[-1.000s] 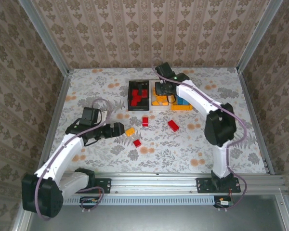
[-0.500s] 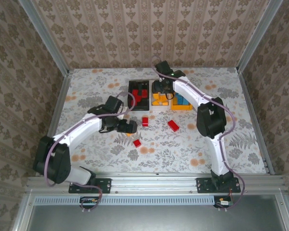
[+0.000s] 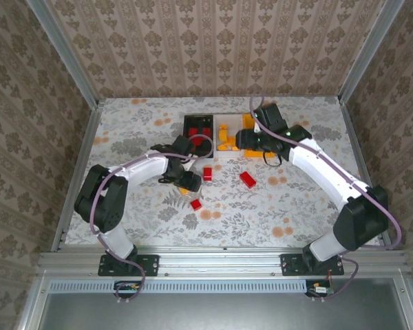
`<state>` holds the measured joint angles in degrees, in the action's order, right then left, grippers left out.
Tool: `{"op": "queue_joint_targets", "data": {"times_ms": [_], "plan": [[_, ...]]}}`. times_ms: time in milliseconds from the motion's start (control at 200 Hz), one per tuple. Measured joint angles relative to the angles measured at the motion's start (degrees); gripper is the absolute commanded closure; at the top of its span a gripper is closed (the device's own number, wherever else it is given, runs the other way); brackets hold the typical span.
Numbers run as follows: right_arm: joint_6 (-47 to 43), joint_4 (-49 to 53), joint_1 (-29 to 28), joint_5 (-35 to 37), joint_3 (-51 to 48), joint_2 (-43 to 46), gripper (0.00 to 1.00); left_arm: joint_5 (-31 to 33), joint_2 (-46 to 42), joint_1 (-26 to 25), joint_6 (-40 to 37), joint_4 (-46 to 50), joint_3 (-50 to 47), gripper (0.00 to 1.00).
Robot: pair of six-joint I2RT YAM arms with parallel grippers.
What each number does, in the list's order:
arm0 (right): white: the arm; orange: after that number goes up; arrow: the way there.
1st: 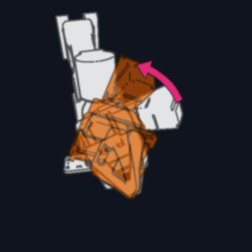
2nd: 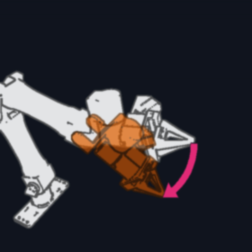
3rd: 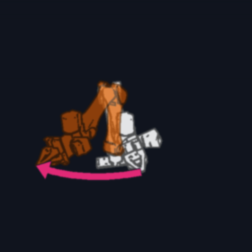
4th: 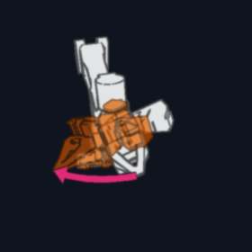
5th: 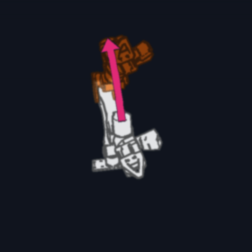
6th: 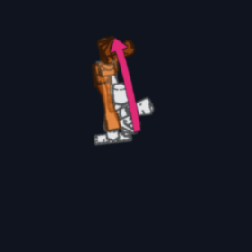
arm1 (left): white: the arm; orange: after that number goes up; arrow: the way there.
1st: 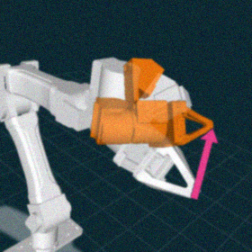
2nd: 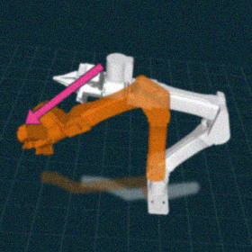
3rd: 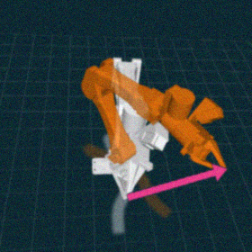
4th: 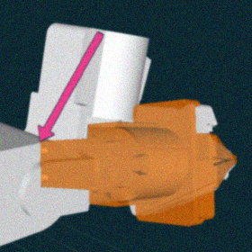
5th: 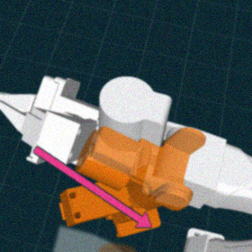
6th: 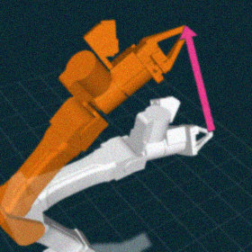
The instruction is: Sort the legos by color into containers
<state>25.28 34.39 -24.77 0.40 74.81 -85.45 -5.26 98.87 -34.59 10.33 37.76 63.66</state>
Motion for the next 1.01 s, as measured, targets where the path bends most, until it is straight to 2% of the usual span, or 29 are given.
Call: {"op": "queue_joint_targets", "data": {"times_ms": [200, 370, 710, 860, 1005], "plan": [[1.97, 0.07, 0.11, 0.0, -7.72, 2.93, 0.33, 0.13, 0.94, -0.98, -1.14, 0.17, -0.04, 0.4], [3.34, -0.48, 0.15, -0.07, -8.37, 3.61, 0.33, 0.09, 0.94, -1.03, -1.07, -0.22, -1.36, 0.55], [4.74, -1.18, 0.15, -0.04, -9.42, 6.73, 0.33, -0.02, 0.83, -0.98, -0.85, -0.57, -3.06, 0.74], [4.79, -1.18, 0.15, 0.0, -9.7, 9.09, 0.33, -1.73, -1.27, 0.04, -0.44, -0.66, -3.04, 0.77], [4.79, -1.01, 0.28, 0.46, -11.04, 10.54, 0.33, -5.6, -4.83, 3.41, 0.44, -0.04, -0.76, 0.77]]}}
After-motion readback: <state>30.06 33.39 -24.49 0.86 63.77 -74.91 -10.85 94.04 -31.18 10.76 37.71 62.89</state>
